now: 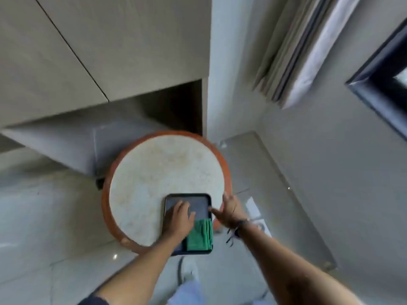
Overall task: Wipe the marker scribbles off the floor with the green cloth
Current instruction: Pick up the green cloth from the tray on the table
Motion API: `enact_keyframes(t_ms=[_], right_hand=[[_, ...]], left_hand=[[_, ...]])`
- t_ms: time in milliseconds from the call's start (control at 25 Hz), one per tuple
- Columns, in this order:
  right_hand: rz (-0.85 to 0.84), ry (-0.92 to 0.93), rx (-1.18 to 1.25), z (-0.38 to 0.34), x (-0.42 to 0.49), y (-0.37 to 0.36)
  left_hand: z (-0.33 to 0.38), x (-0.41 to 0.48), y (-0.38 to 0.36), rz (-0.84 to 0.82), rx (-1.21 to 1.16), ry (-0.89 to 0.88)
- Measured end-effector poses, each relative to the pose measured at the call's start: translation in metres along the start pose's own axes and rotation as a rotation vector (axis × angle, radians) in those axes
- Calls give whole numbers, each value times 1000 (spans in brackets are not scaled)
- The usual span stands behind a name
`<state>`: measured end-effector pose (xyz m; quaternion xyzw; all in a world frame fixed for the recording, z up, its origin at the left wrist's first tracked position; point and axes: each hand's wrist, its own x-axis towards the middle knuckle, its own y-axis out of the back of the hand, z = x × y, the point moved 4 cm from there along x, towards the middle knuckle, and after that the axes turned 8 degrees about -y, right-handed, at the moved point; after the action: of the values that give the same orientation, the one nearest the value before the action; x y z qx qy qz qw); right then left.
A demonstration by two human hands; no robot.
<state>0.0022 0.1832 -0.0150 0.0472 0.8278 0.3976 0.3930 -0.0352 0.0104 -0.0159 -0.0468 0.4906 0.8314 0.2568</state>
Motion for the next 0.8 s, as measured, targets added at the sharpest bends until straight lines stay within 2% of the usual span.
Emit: enact_keyframes(t_ms=[40,160,280,440,560,680,720,800], right_hand=[[-105,-80,13,9,8,-45],[-252,-333,185,42,20,-152],[-148,-353,238,57,30,-192],[-118,-277,190,65,42,-193],[-109,-212,259,64,48,-171],[24,-184,507,67,43,-134],[-7,-214,633,72,39,-122],[-221,-289,890,86,33,-106]], left_hand=[[-32,-3,-24,-11,0,115],[-101,-8,-100,-72,-133,368],[-121,0,-145,-90,-322,465],[-124,6,-163,-64,-481,541],[-108,9,-150,-99,-485,522],[-72,7,-129,-67,-556,421],[-56,7,-122,-44,-652,387],[-25,7,-113,-26,-869,331]])
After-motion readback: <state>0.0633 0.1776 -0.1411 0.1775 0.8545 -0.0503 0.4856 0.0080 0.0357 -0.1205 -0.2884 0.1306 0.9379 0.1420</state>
